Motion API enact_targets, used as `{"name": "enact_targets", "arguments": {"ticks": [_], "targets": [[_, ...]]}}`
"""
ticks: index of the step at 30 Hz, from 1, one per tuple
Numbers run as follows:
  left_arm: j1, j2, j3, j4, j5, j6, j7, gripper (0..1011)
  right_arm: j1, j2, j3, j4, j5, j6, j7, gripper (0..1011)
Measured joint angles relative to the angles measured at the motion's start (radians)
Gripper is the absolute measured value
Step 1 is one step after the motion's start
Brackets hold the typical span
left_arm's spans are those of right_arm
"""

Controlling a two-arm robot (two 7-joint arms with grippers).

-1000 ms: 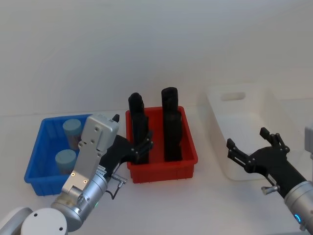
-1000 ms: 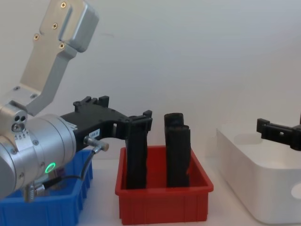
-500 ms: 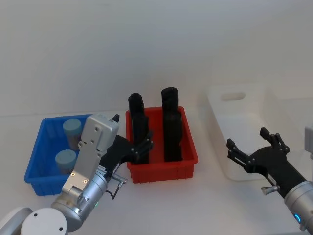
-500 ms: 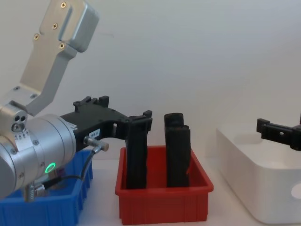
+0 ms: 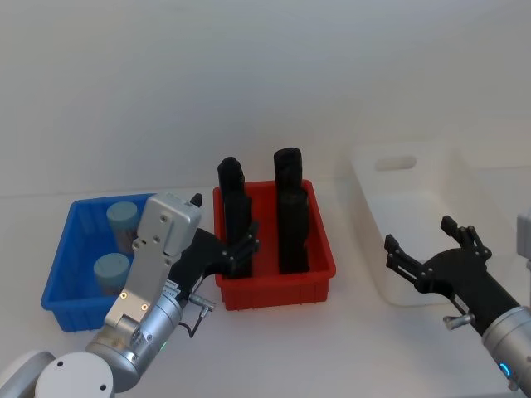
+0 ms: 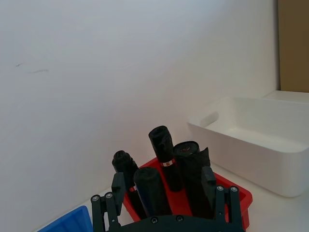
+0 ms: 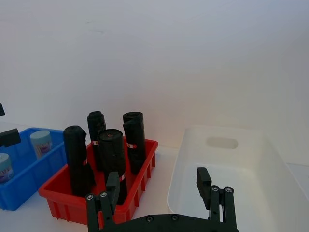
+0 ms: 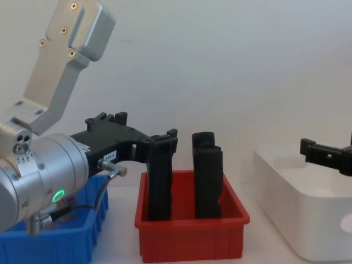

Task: Pick the cotton swabs from the blue box and place them into the white box.

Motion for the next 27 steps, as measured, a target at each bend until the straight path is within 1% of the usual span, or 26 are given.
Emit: {"name": "enact_targets", "arguments": {"ticks": [6, 12, 17, 22, 25, 26, 27], "targets": [[0.0, 0.002, -0.006, 0.002, -0.003, 0.011, 0.007, 1004, 0.0, 0.0, 0.0, 0.0, 0.0, 0.0, 0.0, 1002], [0.0, 0.008, -0.019, 0.006, -0.017, 0.033, 0.028, 1004, 0.0, 0.0, 0.0, 0.0, 0.0, 0.0, 0.0, 1002], [0.002, 0.014, -0.032, 0.011, -0.035, 0.056, 0.045, 1004, 0.0, 0.0, 0.0, 0.0, 0.0, 0.0, 0.0, 1002], [0.004, 0.023, -0.05, 0.022, -0.07, 0.083, 0.06, 1004, 0.0, 0.0, 0.0, 0.0, 0.0, 0.0, 0.0, 1002], [0.005, 0.025, -0.054, 0.026, -0.078, 0.088, 0.061, 1004, 0.0, 0.0, 0.0, 0.0, 0.0, 0.0, 0.0, 1002], [0.005, 0.028, -0.061, 0.032, -0.092, 0.099, 0.063, 1004, 0.0, 0.0, 0.0, 0.0, 0.0, 0.0, 0.0, 1002], [0.005, 0.028, -0.063, 0.034, -0.096, 0.102, 0.063, 1004, 0.0, 0.0, 0.0, 0.0, 0.0, 0.0, 0.0, 1002]]}}
